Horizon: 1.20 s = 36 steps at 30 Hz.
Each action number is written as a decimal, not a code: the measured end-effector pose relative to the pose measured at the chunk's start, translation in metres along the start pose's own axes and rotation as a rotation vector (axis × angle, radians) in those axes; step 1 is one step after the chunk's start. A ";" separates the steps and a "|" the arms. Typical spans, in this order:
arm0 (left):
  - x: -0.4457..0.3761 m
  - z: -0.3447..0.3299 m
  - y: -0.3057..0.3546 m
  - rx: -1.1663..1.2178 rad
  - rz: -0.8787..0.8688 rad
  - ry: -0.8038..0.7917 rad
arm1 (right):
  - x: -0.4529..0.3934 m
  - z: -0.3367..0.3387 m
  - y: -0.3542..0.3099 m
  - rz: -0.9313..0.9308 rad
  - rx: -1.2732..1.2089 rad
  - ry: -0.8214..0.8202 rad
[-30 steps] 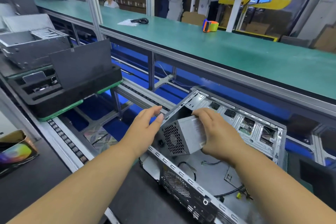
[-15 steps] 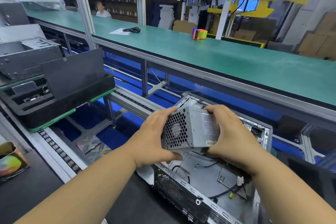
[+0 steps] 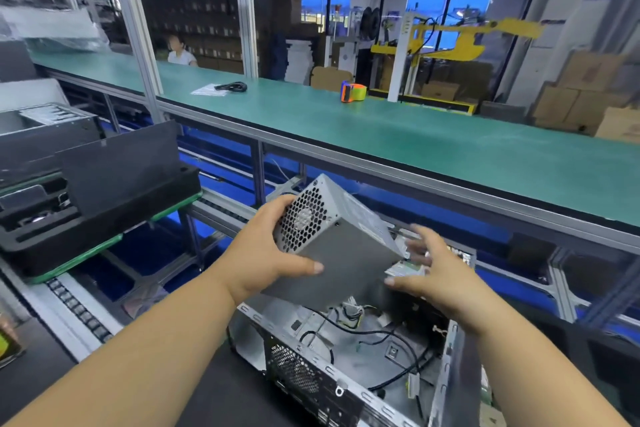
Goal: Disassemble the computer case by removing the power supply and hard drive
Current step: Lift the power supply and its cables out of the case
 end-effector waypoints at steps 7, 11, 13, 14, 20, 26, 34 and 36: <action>0.005 -0.005 0.004 0.597 0.061 0.122 | -0.002 -0.031 0.036 -0.092 0.075 -0.171; 0.006 -0.008 -0.003 0.868 0.061 0.219 | -0.003 -0.045 0.038 -0.072 0.200 -0.187; 0.009 -0.009 -0.008 0.950 0.067 0.246 | -0.004 -0.048 0.039 -0.064 0.246 -0.132; 0.012 -0.010 -0.010 0.982 0.078 0.258 | -0.005 -0.049 0.038 -0.072 0.270 -0.091; 0.027 0.001 -0.024 1.215 0.076 0.340 | 0.000 -0.041 0.037 -0.081 0.273 0.025; 0.033 0.023 -0.048 1.331 0.227 0.401 | -0.004 -0.053 0.023 -0.111 0.107 0.159; 0.038 0.054 -0.081 1.360 0.221 0.237 | -0.011 -0.032 -0.026 -0.133 0.197 0.645; 0.037 0.055 -0.082 1.344 0.209 0.164 | -0.007 -0.028 -0.035 -0.117 0.231 0.693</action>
Point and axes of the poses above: each hand's wrist, its own x-axis away from the middle knuckle, its own z-axis out of the back of the hand, y = z × x, the point moved 1 cm from there along -x, towards the middle knuckle, and after that the axes turned 9 degrees about -y, right-handed, at the moved point
